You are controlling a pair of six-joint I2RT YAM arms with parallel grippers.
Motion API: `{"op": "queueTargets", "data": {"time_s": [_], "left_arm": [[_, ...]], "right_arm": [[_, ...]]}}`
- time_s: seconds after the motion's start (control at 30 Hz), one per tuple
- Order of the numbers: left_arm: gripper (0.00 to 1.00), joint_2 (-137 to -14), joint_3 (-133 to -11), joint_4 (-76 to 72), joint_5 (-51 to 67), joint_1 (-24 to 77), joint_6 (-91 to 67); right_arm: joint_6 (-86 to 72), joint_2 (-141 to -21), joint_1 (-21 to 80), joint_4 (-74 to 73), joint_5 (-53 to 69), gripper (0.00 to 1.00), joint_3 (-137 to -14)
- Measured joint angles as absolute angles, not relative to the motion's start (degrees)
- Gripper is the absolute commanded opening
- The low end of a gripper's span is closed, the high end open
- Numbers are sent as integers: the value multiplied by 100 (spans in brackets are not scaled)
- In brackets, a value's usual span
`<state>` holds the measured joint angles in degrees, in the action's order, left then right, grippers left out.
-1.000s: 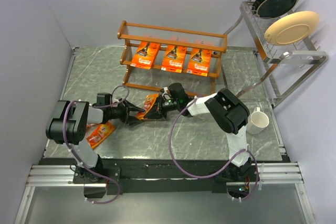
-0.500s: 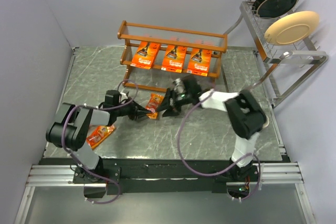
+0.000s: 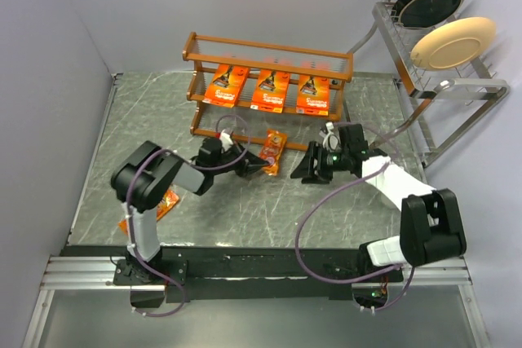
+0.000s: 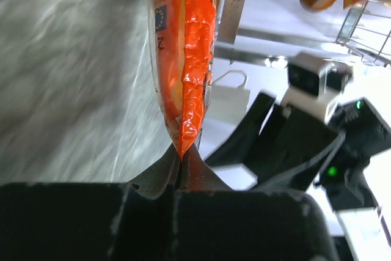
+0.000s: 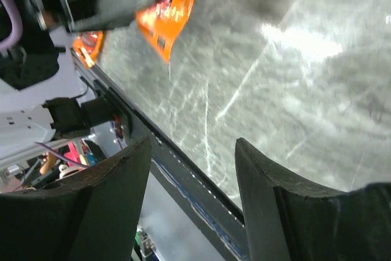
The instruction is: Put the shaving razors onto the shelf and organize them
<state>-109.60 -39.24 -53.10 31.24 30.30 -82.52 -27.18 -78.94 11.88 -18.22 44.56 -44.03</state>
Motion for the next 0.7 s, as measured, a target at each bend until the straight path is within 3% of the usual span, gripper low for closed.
{"op": "queueTargets", "data": {"time_s": [0.43, 0.57, 0.7], "left_arm": [[6, -12009, -5109, -5448, 2543, 3739, -9032], [12, -12350, -5527, -5186, 2377, 3863, -9227], [17, -12543, -5800, -4895, 2287, 4001, -9426]], "right_arm": [[-3037, -7456, 904, -1669, 3953, 64, -3817], [-3406, -7474, 729, -1433, 3822, 51, -3500], [-3929, -7647, 701, -910, 3892, 47, -3282]]}}
